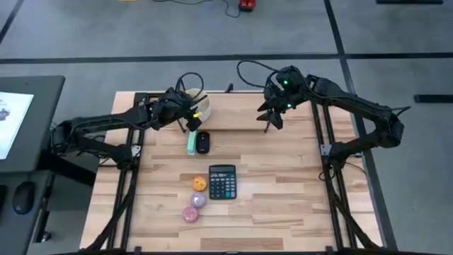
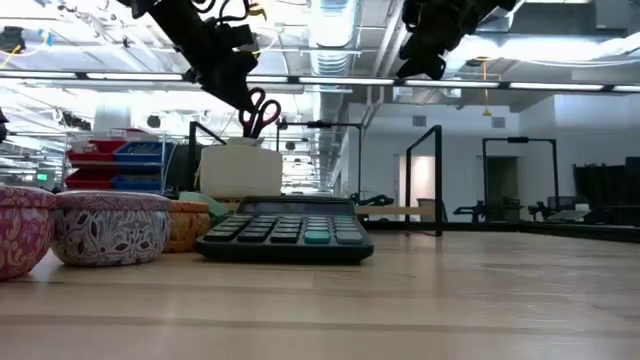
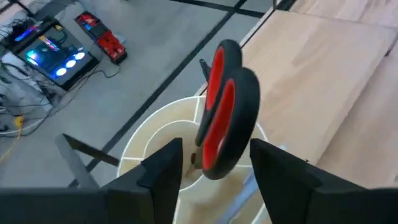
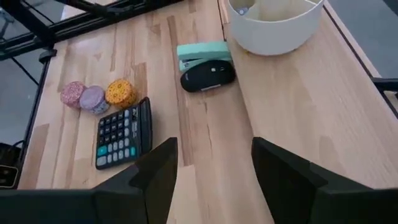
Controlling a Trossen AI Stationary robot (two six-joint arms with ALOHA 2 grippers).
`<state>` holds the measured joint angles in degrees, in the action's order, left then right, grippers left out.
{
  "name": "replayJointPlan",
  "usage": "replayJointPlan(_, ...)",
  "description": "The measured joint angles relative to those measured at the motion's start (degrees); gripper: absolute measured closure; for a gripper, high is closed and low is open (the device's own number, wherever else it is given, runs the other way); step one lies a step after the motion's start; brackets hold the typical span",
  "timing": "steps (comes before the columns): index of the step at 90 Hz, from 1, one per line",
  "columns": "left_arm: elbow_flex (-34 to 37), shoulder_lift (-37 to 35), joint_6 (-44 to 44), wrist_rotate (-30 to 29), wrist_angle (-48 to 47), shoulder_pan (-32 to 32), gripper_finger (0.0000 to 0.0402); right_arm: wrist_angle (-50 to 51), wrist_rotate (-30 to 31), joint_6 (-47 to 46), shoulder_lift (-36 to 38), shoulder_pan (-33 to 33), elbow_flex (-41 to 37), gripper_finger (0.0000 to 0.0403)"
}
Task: Stock shelves
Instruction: Remove the black scissors from the white pen organizer
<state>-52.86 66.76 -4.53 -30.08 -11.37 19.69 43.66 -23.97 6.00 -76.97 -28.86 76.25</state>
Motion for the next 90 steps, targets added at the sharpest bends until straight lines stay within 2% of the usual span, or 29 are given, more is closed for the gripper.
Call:
replayJointPlan(12,0.0,0.0,1.3,2.6,2.3,1.4,0.0213,0.0,0.0,-0.2,0.0,0.0,0.0,0.0209)
replayJointPlan(35,0.0,0.0,0.7,2.6,3.3,2.1,0.0206,0.0,0.0,-0.1,0.0,0.0,0.0,0.0209)
replayJointPlan(46,0.0,0.9,-0.4,2.6,4.2,2.1,0.0215,0.0,0.0,-0.1,0.0,0.0,0.0,0.0209)
replayJointPlan(69,0.0,5.6,-0.8,2.7,8.9,2.1,0.0287,0.1,0.0,-1.5,0.0,0.0,0.0,0.0209)
replayJointPlan(90,0.0,4.0,-1.4,0.8,10.0,2.1,0.0370,0.2,0.0,-2.1,0.0,0.0,0.0,0.0209)
